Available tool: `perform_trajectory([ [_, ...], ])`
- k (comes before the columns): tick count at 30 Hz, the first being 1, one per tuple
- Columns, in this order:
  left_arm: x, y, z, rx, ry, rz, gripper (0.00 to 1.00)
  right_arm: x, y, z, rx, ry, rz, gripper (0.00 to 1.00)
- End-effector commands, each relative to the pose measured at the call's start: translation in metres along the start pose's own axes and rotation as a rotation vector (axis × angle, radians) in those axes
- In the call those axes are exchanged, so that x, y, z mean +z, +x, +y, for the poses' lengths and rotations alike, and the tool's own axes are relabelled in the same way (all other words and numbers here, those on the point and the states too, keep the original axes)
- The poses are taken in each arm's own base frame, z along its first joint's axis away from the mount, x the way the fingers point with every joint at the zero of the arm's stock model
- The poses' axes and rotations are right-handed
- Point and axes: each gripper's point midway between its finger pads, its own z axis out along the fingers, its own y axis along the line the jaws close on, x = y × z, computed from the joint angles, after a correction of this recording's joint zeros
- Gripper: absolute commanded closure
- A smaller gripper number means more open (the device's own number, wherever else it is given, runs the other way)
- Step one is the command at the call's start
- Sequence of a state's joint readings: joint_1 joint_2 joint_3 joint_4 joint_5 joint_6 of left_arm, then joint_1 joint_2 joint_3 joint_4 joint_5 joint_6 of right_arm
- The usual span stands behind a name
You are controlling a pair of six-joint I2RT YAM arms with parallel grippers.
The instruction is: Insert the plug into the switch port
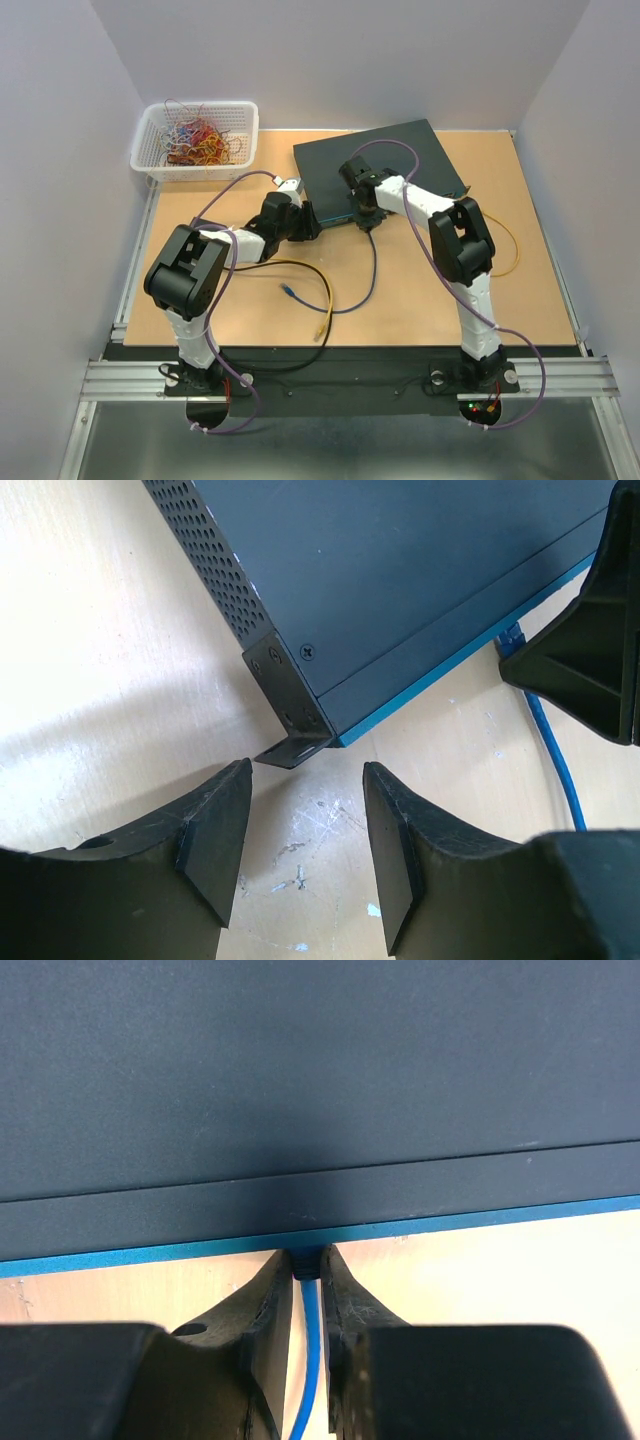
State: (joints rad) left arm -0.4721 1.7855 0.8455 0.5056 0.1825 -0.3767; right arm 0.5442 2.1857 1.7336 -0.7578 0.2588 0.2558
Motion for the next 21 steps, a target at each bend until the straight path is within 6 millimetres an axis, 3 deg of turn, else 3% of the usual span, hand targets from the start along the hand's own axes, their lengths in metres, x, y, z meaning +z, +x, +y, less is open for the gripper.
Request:
perform_trajectory([
  [1,-0.006,-0.011,-0.007,0.024,0.015,-0.038,0.41,-0.011,-0.064,-0.001,0.093,-0.005,-0.2,1.0],
  [12,-0.006,-0.009,-0.005,0.023,0.008,-0.036,0.41,-0.027,-0.09,-0.004,0.141,0.006,-0.272,1.0],
  [21,-0.005,-0.008,-0.005,0.023,0.008,-0.033,0.41,-0.018,-0.082,-0.002,0.143,0.004,-0.255,1.0],
])
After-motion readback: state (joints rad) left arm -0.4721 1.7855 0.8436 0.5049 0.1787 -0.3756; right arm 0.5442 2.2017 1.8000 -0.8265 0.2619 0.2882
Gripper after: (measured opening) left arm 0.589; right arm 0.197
